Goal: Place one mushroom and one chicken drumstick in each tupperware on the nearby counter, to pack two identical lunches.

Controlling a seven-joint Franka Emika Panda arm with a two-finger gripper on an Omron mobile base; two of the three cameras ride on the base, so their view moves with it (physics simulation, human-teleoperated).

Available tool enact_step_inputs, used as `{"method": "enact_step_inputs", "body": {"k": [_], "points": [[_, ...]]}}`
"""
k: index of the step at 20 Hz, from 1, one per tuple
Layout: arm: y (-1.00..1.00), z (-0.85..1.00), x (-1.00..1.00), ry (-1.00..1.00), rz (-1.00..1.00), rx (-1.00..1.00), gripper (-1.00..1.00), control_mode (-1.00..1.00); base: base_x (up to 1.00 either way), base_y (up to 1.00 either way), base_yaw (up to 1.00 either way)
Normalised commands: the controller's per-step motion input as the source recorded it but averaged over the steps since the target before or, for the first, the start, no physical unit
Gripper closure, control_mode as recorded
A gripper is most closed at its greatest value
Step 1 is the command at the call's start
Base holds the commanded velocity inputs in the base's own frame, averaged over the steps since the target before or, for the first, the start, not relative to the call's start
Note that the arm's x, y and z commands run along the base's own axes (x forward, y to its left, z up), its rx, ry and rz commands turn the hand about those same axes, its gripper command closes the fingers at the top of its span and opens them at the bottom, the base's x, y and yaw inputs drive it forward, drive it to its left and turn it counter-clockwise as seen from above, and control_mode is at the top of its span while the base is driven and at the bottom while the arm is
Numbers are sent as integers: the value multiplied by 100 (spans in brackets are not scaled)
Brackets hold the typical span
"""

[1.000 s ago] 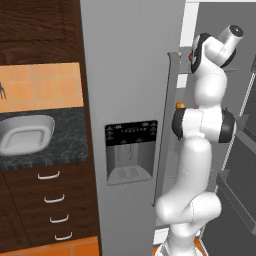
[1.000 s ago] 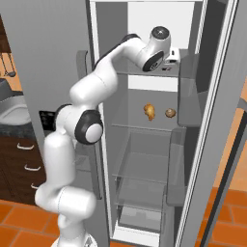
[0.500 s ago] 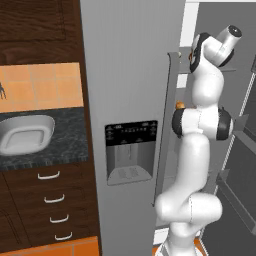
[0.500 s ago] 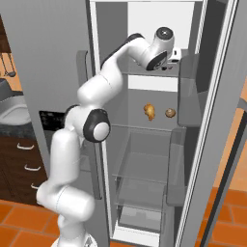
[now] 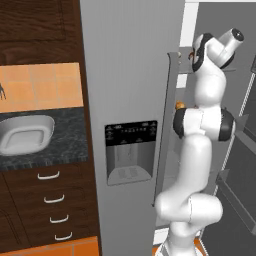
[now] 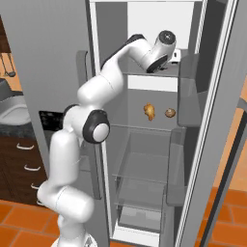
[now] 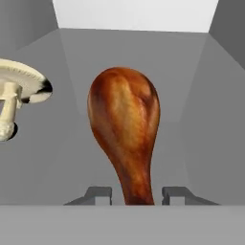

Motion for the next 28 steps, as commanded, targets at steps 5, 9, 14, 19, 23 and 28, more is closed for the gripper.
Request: {"method": "enact_step_inputs", "body": {"k": [5,9,14,19,23,28], "points": [[57,-38,-63,-14,-2,-7,100,-100,0,0,0],[2,16,-89,-6,-10,0,100,-100,0,0,0],[45,1,-100,-17,-15,-3,100,-100,0,0,0],[41,19,-100,9,-17,0,100,-100,0,0,0],[14,35,-100,19,-14,0,100,-100,0,0,0],[28,11,-100,11,-12,1,100,-100,0,0,0]]}}
